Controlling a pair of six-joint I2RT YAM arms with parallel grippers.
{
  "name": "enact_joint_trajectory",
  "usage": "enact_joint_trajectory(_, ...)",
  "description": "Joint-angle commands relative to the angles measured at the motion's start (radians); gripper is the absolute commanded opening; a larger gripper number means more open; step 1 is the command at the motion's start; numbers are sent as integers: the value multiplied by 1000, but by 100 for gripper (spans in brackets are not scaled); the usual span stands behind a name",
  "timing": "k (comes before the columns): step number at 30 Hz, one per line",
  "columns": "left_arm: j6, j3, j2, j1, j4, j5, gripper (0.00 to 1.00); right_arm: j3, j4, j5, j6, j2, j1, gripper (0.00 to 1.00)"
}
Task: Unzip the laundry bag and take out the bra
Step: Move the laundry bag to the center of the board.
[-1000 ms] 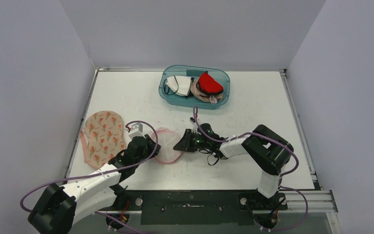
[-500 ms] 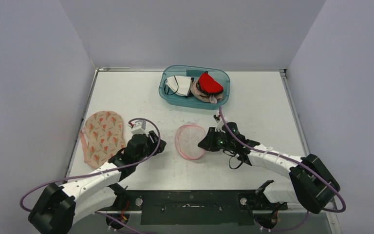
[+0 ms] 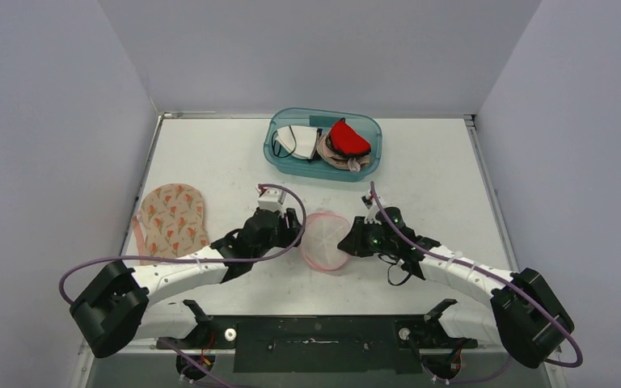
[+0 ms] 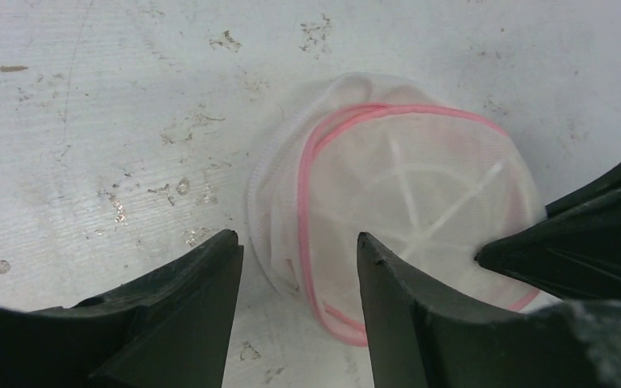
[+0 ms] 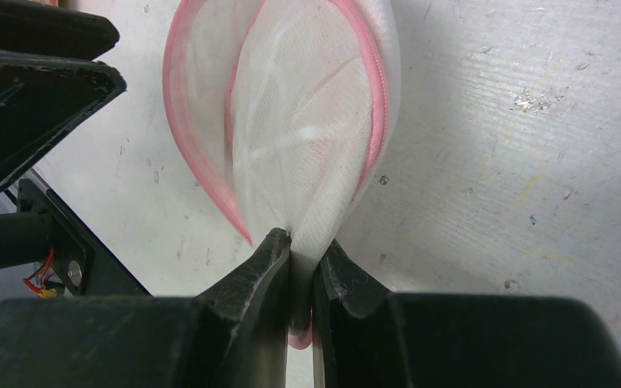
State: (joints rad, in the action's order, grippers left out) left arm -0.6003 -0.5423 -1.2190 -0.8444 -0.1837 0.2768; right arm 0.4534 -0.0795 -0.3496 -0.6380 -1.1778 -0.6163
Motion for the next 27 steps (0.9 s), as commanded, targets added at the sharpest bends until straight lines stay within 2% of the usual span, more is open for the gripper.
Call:
enact_joint_trajectory(1, 51, -28, -48, -4, -28, 42, 51, -7, 14, 4, 35, 21, 11, 5)
enact_joint_trajectory(8, 54, -48, -156, -4, -33, 10, 44, -6, 16, -12, 32, 42, 18, 5)
enact_joint_trajectory(10, 42, -48, -172, -1, -31, 14, 34, -4, 20, -19, 33, 54, 19, 5)
enact_joint_trajectory(12, 25, -48, -182, 5, -13, 38, 14, -1, 27, -26, 41, 81, 19, 5)
enact_joint_trajectory(14, 4, -42, -185, 17, 0, 57, 6, 2, 36, -32, 52, 115, 24, 5)
enact_joint_trajectory(17, -15, -28, -186, 41, 6, 60, 0, 4, 34, -57, 60, 169, 31, 5)
enact_joint_trajectory(22, -32, -7, -188, 53, -39, 13, 0, -29, -72, -170, 14, 220, 50, 5)
enact_joint_trajectory(27, -47, 21, -157, 53, -112, -40, 0, -63, -224, -346, -70, 200, 90, 5)
